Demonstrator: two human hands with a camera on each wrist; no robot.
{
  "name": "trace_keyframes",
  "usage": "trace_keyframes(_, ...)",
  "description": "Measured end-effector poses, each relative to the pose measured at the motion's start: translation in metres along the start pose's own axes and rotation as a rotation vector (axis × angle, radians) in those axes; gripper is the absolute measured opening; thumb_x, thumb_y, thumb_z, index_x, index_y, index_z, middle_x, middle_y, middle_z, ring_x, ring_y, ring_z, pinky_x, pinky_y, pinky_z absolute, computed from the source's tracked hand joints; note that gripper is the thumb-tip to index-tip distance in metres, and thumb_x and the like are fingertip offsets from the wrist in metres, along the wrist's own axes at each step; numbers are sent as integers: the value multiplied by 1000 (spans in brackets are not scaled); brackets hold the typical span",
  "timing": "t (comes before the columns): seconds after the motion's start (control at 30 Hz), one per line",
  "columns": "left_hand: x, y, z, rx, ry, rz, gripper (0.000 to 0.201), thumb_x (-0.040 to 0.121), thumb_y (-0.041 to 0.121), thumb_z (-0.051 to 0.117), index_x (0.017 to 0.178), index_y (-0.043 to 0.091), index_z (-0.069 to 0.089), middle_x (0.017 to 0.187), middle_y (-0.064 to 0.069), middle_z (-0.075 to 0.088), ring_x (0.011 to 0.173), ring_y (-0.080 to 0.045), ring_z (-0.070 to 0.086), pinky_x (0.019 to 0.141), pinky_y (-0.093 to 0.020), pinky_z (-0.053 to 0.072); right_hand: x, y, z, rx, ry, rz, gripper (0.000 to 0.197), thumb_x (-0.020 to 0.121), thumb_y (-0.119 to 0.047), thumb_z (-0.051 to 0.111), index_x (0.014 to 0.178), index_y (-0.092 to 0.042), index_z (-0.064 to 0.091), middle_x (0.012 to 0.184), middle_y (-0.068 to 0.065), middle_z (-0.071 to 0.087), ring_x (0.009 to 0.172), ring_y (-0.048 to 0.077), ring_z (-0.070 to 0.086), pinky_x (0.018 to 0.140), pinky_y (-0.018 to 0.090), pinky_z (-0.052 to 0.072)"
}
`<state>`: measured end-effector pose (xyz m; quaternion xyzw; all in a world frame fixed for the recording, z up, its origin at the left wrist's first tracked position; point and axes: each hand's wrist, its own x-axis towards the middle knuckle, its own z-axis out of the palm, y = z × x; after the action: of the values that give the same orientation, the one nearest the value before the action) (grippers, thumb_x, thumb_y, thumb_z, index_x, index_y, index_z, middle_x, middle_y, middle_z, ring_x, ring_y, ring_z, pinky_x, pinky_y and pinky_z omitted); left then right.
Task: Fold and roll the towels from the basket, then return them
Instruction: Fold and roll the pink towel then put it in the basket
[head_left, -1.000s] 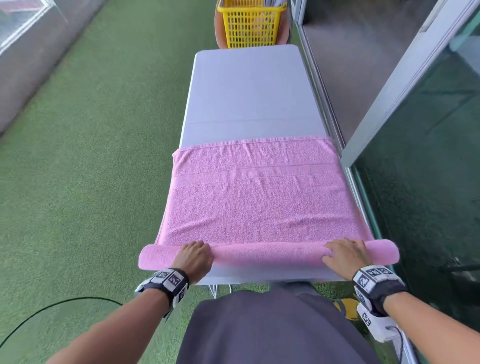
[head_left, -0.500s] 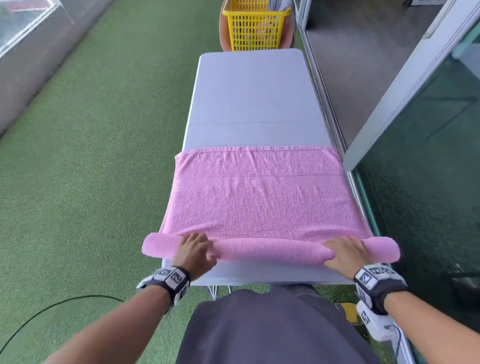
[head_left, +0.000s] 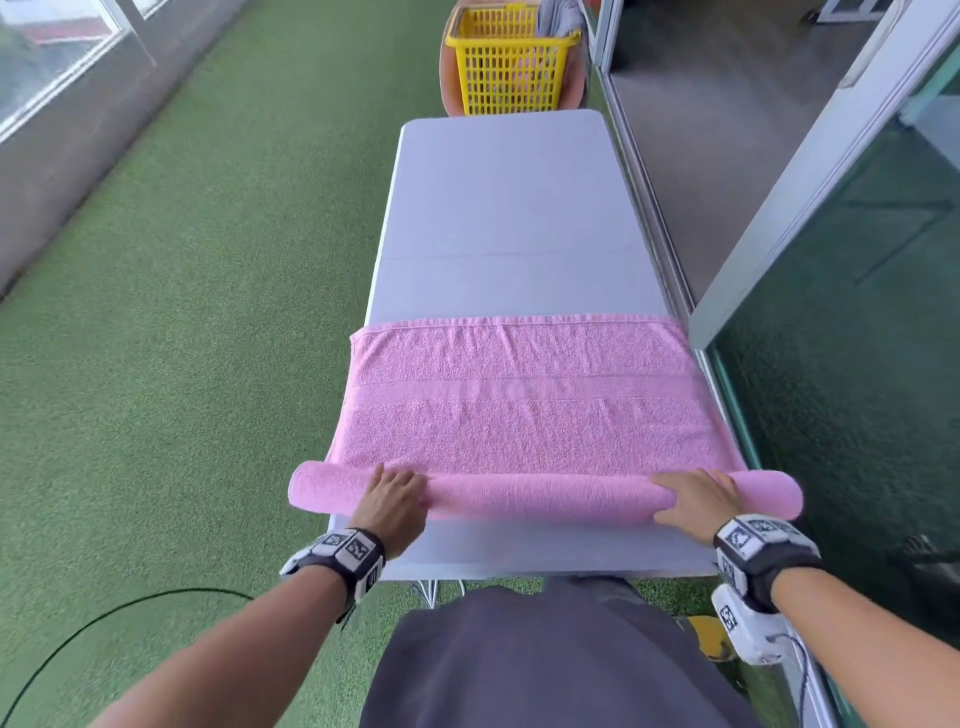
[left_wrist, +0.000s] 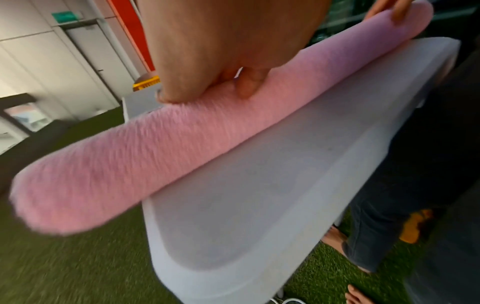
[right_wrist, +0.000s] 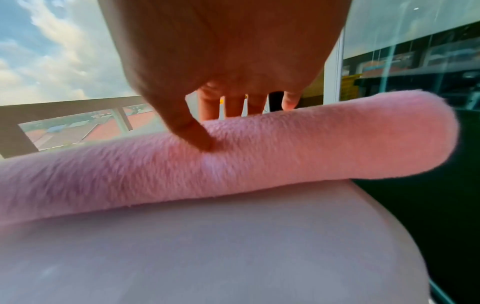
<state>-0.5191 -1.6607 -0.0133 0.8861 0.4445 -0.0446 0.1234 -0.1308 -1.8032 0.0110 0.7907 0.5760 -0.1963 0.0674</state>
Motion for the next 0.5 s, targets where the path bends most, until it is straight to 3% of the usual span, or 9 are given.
trace_keyframes(0.07, 5, -3, -3, 5, -26, -59, 59, 96, 31, 11, 151, 9, 16, 156, -8, 21, 145, -27, 16, 116, -46, -9, 8, 3, -8, 100, 38, 1, 52, 91, -39, 54, 141, -40, 39, 148, -12, 41, 133, 14, 40, 114, 42, 16)
trace_keyframes(0.1, 4, -4, -4, 8, -56, -75, 67, 92, 43, 2, 152, 13, 2, 158, -6, 3, 147, -26, 1, 114, -43, -14, 9, 4, -7, 134, 61, 1, 53, 95, -42, 48, 145, -38, 32, 152, -14, 30, 139, 12, 32, 116, 46, 10)
trace_keyframes(0.13, 1, -4, -1, 16, -97, -74, 73, 89, 54, -1, 151, 15, -6, 155, -4, -8, 146, -25, -7, 113, -40, -16, 7, 5, -4, 148, 58, -2, 57, 95, -48, 45, 148, -36, 26, 153, -17, 24, 143, 11, 25, 117, 47, 5)
trace_keyframes(0.17, -3, -5, 3, 44, -125, -59, 77, 89, 61, 8, 151, 16, -7, 153, -4, -11, 145, -25, -9, 113, -39, -15, 3, 4, 1, 131, 37, -9, 62, 93, -53, 47, 148, -36, 23, 151, -20, 21, 144, 11, 21, 117, 47, 3)
trace_keyframes(0.23, -14, -7, 10, 98, -106, -12, 83, 89, 56, 45, 151, 13, 11, 156, -5, 8, 146, -27, 8, 116, -41, -4, -10, 5, 18, 64, 33, -28, 70, 87, -46, 61, 147, -35, 26, 151, -17, 28, 143, 13, 23, 117, 46, 3)
trace_keyframes(0.3, -22, -5, 14, 96, -48, 11, 70, 78, 35, 72, 138, 13, 46, 141, -7, 49, 132, -27, 44, 114, -42, 13, -20, 4, 31, 87, 89, -38, 65, 80, -25, 71, 139, -32, 42, 142, -8, 47, 136, 14, 37, 117, 43, 6)
trace_keyframes(0.33, -23, -3, 14, 99, -4, 20, 58, 73, 27, 76, 126, 14, 56, 126, -4, 61, 121, -25, 54, 112, -42, 19, -22, 4, 33, 95, 107, -38, 61, 78, -20, 72, 133, -32, 48, 135, -8, 54, 131, 14, 43, 117, 40, 9)
trace_keyframes(0.4, -18, 2, 6, 97, 28, 6, 39, 77, 23, 69, 115, 18, 61, 114, 2, 64, 111, -21, 56, 112, -40, 23, -19, 1, 27, 67, 88, -28, 52, 78, -26, 70, 127, -32, 52, 129, -11, 58, 122, 11, 49, 116, 39, 15)
trace_keyframes(0.5, -1, 4, -10, 72, 44, -1, 31, 93, 28, 48, 120, 16, 58, 123, 0, 60, 118, -19, 50, 115, -42, 17, -7, -2, 5, 28, 49, 2, 44, 88, -36, 57, 131, -33, 51, 136, -13, 53, 125, 11, 47, 115, 40, 18)
